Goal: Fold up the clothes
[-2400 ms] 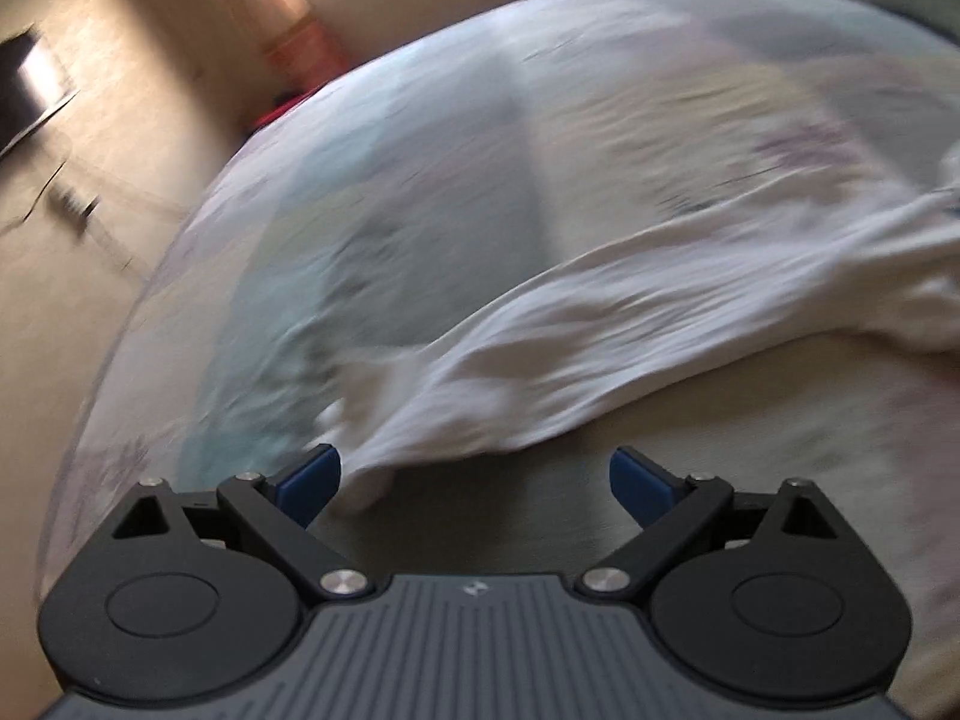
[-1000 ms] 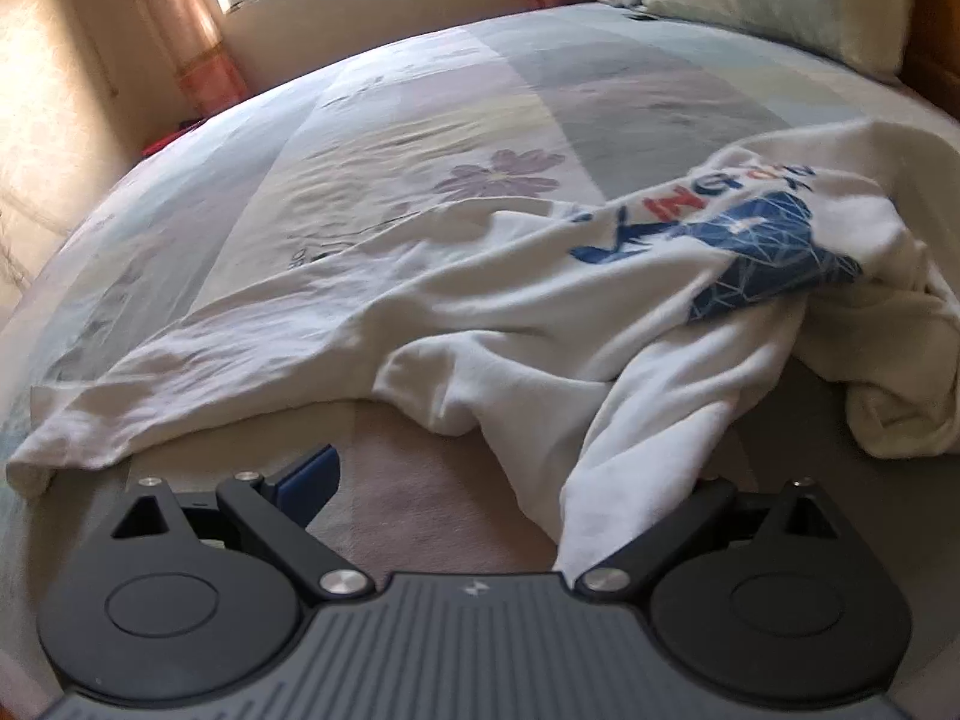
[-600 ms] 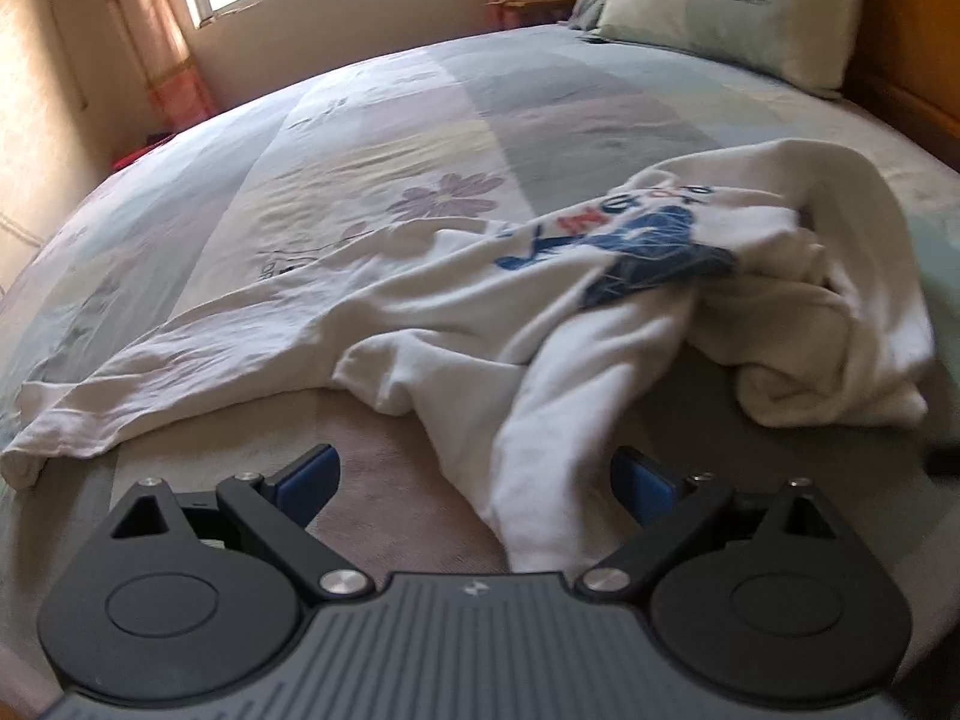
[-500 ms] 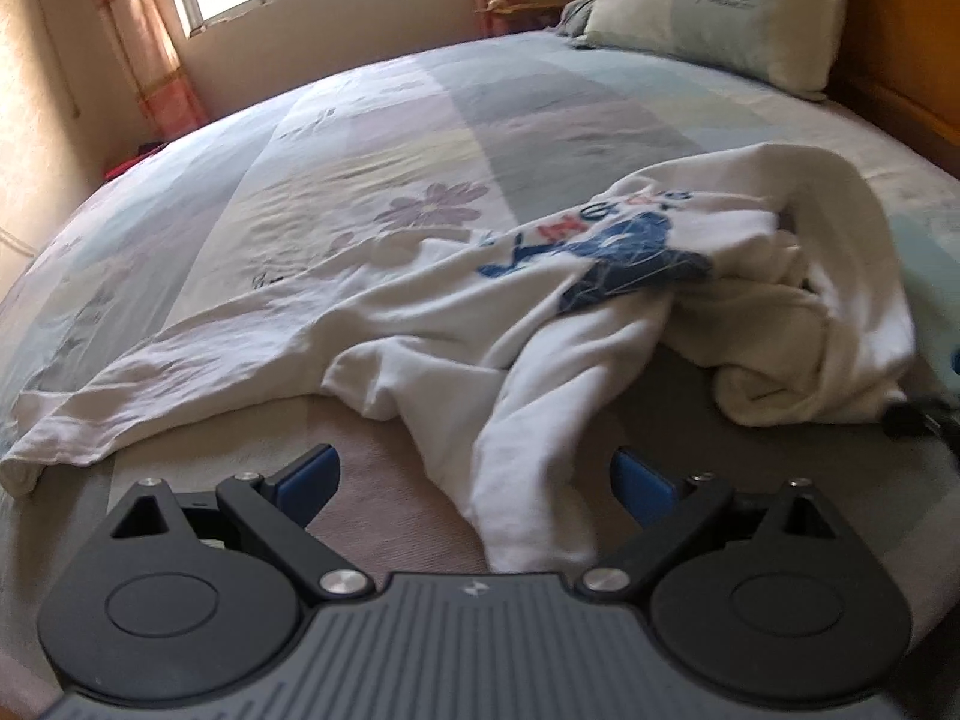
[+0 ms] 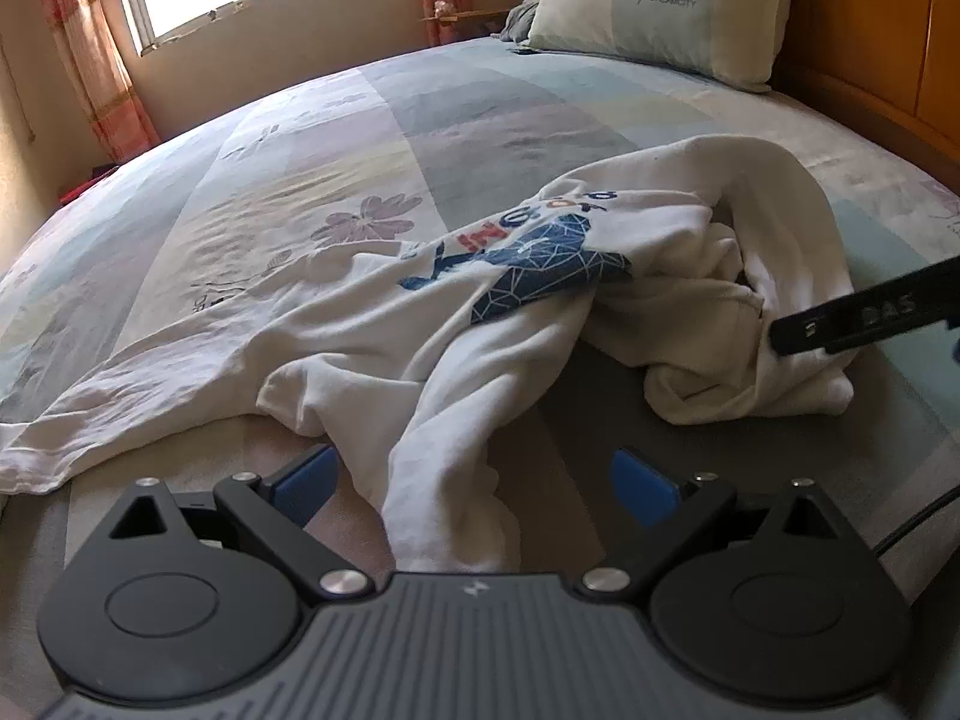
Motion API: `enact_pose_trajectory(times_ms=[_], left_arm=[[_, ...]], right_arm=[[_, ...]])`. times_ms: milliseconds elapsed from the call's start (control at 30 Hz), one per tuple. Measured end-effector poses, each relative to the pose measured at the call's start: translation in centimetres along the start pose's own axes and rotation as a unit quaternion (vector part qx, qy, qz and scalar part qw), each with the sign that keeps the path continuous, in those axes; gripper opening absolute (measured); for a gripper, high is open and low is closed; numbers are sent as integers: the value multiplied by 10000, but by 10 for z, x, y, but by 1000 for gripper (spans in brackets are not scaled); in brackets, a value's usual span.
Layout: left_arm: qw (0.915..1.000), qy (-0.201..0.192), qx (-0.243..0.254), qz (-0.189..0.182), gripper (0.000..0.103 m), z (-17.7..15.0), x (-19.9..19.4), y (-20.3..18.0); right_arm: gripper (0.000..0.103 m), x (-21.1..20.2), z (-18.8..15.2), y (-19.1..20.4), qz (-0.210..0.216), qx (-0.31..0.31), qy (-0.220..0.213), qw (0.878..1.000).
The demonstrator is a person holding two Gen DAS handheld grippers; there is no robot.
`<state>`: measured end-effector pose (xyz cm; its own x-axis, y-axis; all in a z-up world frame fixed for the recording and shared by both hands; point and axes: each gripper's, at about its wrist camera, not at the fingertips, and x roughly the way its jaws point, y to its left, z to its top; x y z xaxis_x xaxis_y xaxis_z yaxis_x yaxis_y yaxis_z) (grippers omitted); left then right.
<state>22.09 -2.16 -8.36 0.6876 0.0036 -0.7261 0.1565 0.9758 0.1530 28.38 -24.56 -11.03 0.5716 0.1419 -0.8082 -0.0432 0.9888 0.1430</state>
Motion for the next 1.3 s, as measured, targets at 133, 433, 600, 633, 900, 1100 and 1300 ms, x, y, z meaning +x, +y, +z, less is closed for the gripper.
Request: enact_pose_trajectory(times_ms=[133, 433, 600, 633, 900, 1100, 1300], left_arm=[[10000, 28, -29, 12, 98, -1, 2, 2], [10000, 26, -28, 22, 98, -2, -3, 3], [10000, -51, 4, -37, 98, -1, -9, 0], [10000, -64, 11, -57, 98, -1, -10, -1], [9998, -96, 143, -107, 98, -1, -16, -14], [9998, -85, 128, -88, 98, -3, -19, -13], [9998, -69, 106, -155, 98, -4, -16, -14]], right_arm=[[103, 14, -2, 9, -26, -56, 46, 10000], [103, 9, -18, -13, -710, -271, 307, 9966], [103, -9, -23, -37, -1354, -201, 199, 9904], [103, -13, -23, -41, -1409, -145, 149, 9898], [103, -5, -11, -37, -594, 454, -209, 9970], [103, 12, -15, -28, -1302, 152, -84, 9913], [103, -9, -23, -59, -2224, -245, 14, 9747]])
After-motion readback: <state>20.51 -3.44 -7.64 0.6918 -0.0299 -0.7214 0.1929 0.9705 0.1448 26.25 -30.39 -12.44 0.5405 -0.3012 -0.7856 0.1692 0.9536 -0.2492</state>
